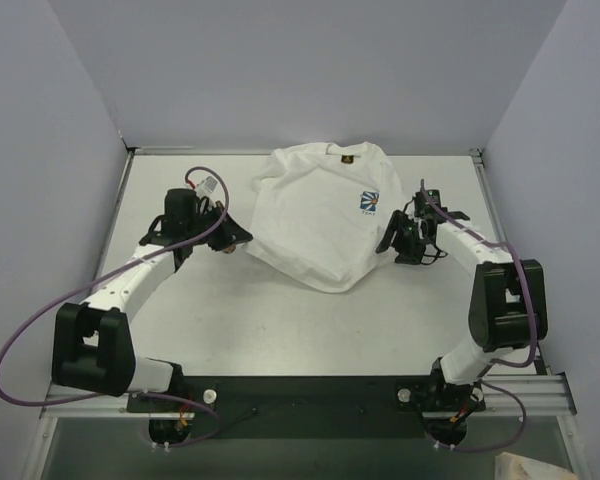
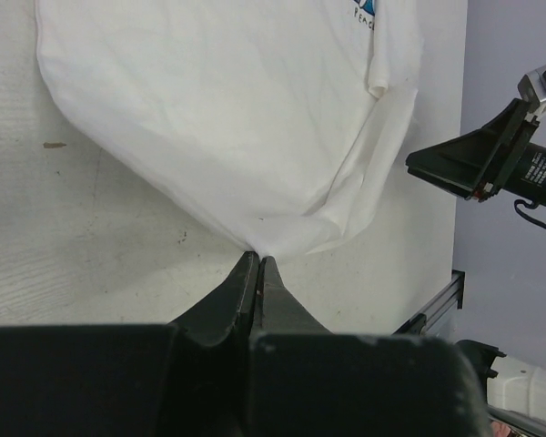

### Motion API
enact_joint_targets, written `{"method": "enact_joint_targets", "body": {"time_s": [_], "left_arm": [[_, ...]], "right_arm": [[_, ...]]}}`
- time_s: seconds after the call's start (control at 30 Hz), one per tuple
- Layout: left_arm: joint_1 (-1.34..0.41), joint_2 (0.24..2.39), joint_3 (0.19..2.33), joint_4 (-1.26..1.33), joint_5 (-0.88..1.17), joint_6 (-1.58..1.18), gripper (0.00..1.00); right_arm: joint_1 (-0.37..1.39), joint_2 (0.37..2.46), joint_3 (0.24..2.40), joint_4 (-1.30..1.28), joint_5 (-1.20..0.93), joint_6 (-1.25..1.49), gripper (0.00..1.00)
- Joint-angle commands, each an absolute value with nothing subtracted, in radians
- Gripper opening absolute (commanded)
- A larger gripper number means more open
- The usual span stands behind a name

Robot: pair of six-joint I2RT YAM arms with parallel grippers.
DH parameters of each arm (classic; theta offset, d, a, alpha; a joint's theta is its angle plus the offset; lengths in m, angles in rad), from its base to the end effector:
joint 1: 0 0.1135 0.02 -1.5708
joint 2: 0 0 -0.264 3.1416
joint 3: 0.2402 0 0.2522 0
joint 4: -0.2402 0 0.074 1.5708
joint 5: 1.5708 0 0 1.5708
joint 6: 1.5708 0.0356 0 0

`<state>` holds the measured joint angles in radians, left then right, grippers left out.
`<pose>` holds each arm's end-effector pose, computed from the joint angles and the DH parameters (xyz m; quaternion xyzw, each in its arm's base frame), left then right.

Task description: Pin the brooch onto the clothing

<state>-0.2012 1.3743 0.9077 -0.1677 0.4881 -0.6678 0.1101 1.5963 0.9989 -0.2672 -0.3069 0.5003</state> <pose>0.2898 -0.0761 0.2533 -0.0941 0.8677 -0.3800 0.3065 0.3299 0.0473 0.2071 0.1279 0.9199 0.2395 0.2829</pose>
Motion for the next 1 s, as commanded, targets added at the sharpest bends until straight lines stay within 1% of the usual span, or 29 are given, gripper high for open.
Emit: {"method": "enact_joint_targets", "body": {"time_s": [0.0,0.17,0.4,0.5,0.53,0.6,0.63,0.73,0.87,0.97], "left_arm": [[-0.189,1.381,0.922,-0.121,0.522,-0.635,0.0],[-0.183,1.381,0.916,-0.121,0.518,-0.632,0.0],[-0.179,1.388,0.914,-0.109,0.528,-0.632,0.0],[-0.178,1.4,0.913,-0.101,0.532,-0.632,0.0],[-0.179,1.404,0.914,-0.101,0.532,-0.634,0.0],[-0.179,1.408,0.917,-0.098,0.534,-0.632,0.0],[-0.179,1.41,0.916,-0.098,0.534,-0.632,0.0],[-0.178,1.413,0.917,-0.094,0.537,-0.63,0.0],[-0.178,1.408,0.919,-0.095,0.537,-0.632,0.0],[-0.176,1.396,0.923,-0.1,0.534,-0.629,0.0]], "right_arm": [[0.092,1.669,1.054,-0.233,-0.284,0.523,0.56],[0.087,1.772,1.135,-0.222,-0.279,0.529,0.56],[0.115,1.825,1.21,-0.235,-0.262,0.526,0.56],[0.126,1.856,1.229,-0.25,-0.281,0.525,0.55],[0.129,1.873,1.242,-0.256,-0.287,0.52,0.49],[0.138,1.884,1.252,-0.281,-0.294,0.511,0.41],[0.14,1.893,1.256,-0.285,-0.296,0.511,0.29],[0.141,1.894,1.252,-0.291,-0.304,0.509,0.09],[0.141,1.841,1.241,-0.31,-0.301,0.509,0.0],[0.14,1.767,1.232,-0.333,-0.281,0.497,0.0]]}}
